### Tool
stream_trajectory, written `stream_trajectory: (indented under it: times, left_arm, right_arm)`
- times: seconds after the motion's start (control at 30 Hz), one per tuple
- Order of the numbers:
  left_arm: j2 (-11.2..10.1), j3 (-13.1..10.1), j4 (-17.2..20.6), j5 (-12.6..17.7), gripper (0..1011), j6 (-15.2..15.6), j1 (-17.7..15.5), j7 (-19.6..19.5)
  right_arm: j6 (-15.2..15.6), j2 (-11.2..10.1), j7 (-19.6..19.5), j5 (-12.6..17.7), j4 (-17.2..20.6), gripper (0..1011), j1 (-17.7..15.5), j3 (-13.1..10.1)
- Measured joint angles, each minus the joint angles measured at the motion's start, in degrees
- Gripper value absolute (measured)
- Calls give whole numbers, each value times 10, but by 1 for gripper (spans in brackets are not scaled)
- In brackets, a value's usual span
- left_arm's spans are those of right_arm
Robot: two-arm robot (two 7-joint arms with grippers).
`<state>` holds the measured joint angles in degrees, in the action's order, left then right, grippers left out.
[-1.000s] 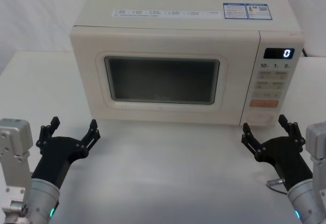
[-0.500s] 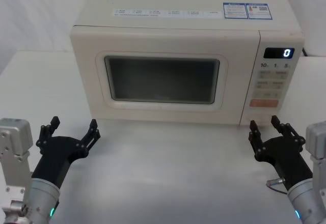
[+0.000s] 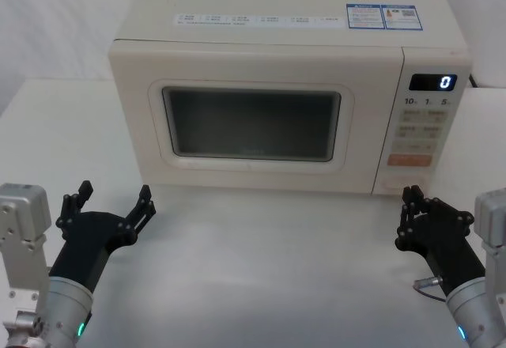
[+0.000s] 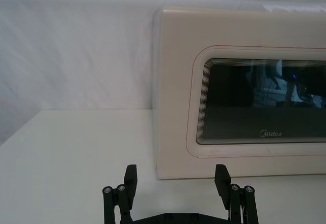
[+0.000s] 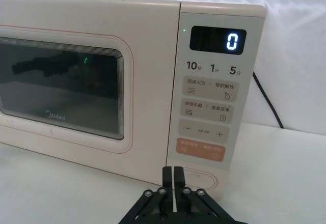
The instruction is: Press the button to open the microwave door with one hand; close the microwave door with the other hand.
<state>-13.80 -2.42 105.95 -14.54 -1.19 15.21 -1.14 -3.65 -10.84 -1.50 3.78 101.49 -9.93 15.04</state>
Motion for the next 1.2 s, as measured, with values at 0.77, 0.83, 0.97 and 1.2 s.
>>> stream_trajectory:
  times: [0.77,0.83,0.97,1.2]
  left_arm:
    - [0,0,0,0,1001,0,0,0]
    - [0,0,0,0,1001,0,0,0]
    - [0,0,0,0,1001,0,0,0]
    - [0,0,0,0,1001,0,0,0]
  right_arm:
    - [50,17,51,15,-5,0,15,-19]
    - [69,20,61,22,-11,0,24,-25]
    - [93,23,73,26,-22,0,40,-32]
    - [116,25,88,26,-45,0,69,-40]
